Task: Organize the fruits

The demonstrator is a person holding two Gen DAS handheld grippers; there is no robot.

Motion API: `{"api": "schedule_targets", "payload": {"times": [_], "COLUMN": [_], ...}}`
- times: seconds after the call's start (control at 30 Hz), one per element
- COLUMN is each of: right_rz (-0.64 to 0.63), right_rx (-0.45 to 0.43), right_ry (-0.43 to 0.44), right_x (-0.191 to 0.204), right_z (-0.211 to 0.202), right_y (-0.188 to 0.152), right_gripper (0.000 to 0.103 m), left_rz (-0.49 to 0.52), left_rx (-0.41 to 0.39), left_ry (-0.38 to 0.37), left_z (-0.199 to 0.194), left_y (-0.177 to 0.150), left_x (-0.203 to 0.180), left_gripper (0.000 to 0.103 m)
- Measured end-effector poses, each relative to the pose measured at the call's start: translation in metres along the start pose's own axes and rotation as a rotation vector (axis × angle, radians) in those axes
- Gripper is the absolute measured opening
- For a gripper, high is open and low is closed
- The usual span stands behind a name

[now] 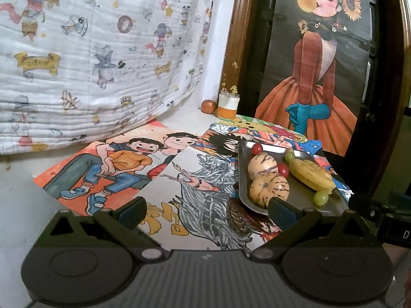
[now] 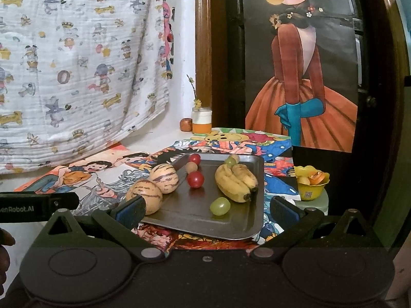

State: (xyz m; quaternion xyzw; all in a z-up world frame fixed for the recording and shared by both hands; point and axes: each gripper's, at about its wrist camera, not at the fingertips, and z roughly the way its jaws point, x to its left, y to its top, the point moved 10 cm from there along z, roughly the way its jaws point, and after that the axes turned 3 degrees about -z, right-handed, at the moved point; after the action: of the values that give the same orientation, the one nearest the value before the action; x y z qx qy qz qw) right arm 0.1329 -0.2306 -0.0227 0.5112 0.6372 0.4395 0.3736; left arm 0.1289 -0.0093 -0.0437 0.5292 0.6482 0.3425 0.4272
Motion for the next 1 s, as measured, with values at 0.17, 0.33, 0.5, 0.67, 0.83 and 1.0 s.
{"api": "schedule_targets", "payload": {"times": [0.17, 0.33, 0.5, 0.67, 0.83, 1.0], "right_rz": [-0.003, 0.002, 0.001, -0.005, -0.010, -0.067], "right_rx": [0.013, 0.013, 0.016, 0.015, 0.019, 0.014], "right_ry": [0.018, 0.023, 0.027, 0.036, 0.043, 0.040], "right_x": [0.004, 0.003, 0.004, 0.006, 0.009, 0.016], "right_z": [-0.002, -0.006, -0.009, -0.013, -0.016, -0.019], "right_y": [-0.008, -0.012, -0.013, -0.016, -0.020, -0.027], "right_gripper": [0.102, 0.102, 0.103, 0.102, 0.103, 0.103], "left_rz": [0.005, -0.001, 0.004, 0.001, -0.001, -0.001], "left_rx": [-0.005, 0.005, -0.003, -0.011, -0.018, -0.018], "left_ry": [-0.002, -0.001, 0.006, 0.013, 0.019, 0.026], "left_z": [-0.004, -0.006, -0.013, -0.019, -0.025, -0.029], "left_y": [-0.005, -0.013, -0.016, -0.017, -0.019, -0.021], "left_x": [0.000, 0.002, 0.004, 0.006, 0.008, 0.011], "left_gripper": [0.103, 0.103, 0.103, 0.103, 0.103, 0.103]}}
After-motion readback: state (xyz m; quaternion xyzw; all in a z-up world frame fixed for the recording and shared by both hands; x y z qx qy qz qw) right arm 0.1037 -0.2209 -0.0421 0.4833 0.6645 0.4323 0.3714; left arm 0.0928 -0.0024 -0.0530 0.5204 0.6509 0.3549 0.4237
